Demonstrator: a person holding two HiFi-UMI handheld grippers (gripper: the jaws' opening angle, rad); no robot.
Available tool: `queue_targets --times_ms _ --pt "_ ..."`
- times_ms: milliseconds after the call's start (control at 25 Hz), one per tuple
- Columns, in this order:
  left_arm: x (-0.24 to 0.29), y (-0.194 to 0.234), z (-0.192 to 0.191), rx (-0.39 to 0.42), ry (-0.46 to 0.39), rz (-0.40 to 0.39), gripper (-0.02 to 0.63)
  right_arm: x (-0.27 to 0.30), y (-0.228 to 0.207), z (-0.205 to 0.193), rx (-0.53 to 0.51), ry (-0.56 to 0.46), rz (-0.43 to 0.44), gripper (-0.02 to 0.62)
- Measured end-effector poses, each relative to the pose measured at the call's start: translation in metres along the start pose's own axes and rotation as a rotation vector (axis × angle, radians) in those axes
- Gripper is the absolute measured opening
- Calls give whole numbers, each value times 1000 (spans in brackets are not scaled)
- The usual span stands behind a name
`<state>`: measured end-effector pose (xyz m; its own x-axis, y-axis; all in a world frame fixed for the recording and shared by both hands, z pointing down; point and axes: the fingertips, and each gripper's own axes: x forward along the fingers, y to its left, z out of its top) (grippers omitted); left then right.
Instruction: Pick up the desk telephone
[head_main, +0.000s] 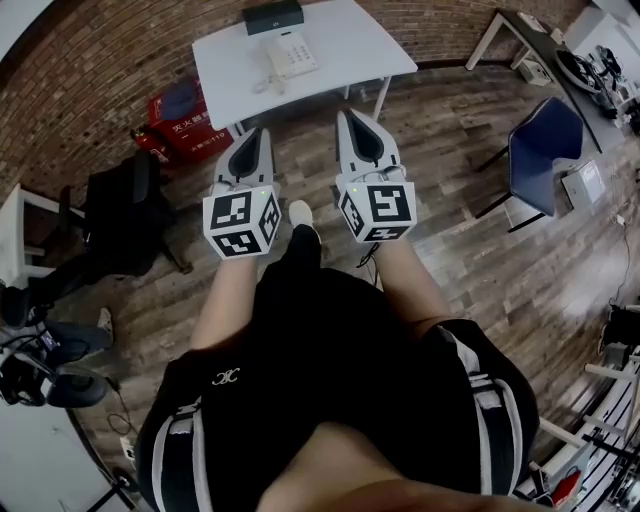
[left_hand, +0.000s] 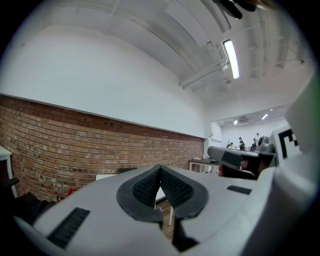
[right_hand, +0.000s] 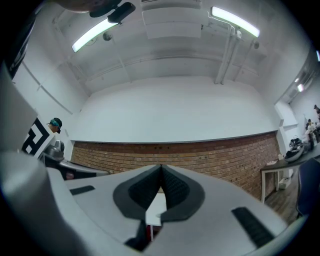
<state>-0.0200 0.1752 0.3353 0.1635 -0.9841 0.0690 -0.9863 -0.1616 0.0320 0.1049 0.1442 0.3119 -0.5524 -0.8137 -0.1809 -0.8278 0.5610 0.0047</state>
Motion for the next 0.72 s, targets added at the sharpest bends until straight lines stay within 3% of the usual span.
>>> queue_targets --times_ms 200,720 --pt "23 12 0 22 -13 9 2 26 -13 -7 8 -4 -1 -3" --pt "132 43 -9 -29 0 -20 2 121 -72 -27 -31 9 -41 -2"
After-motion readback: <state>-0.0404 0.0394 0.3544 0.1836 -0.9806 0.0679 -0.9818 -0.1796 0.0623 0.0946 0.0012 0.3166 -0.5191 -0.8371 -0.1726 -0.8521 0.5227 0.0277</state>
